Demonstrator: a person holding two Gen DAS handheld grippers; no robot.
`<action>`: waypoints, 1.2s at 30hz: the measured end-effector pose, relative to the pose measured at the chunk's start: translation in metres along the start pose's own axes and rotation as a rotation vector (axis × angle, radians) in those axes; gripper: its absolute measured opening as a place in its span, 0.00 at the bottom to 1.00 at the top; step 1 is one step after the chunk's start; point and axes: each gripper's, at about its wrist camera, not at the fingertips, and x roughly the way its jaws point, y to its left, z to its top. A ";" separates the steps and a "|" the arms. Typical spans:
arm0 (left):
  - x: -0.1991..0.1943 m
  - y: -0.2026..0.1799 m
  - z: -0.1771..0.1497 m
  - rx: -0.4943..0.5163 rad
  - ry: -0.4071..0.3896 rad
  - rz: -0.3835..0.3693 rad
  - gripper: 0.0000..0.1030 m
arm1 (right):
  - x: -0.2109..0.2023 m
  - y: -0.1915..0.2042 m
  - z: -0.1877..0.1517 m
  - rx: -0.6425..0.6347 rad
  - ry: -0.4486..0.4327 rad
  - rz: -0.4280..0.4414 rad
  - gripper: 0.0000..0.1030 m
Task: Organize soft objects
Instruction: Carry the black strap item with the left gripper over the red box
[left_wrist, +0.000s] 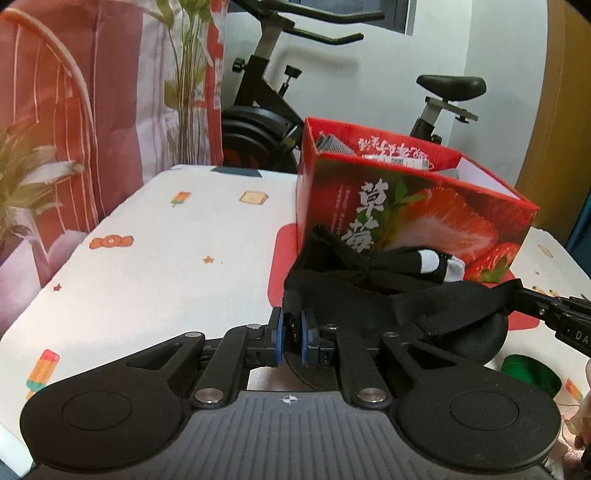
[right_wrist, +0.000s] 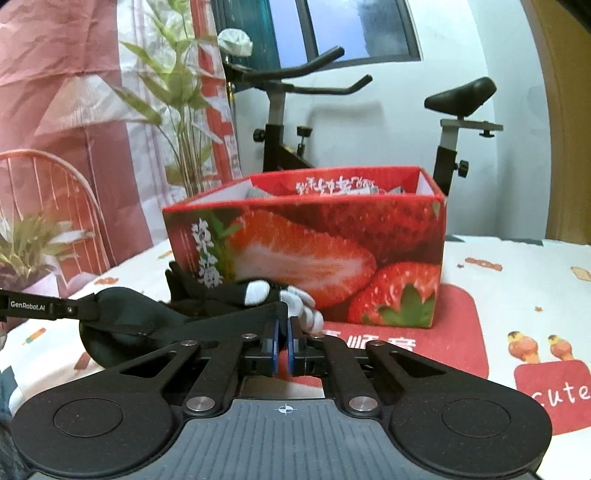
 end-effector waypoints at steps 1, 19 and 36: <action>-0.002 0.000 0.001 -0.001 -0.005 0.000 0.10 | -0.002 0.000 0.002 0.004 -0.008 0.004 0.04; -0.035 -0.011 0.065 -0.018 -0.242 -0.045 0.09 | -0.022 0.000 0.087 -0.104 -0.214 -0.016 0.04; 0.056 -0.038 0.161 0.042 -0.244 -0.077 0.09 | 0.095 -0.066 0.169 -0.033 -0.062 -0.081 0.04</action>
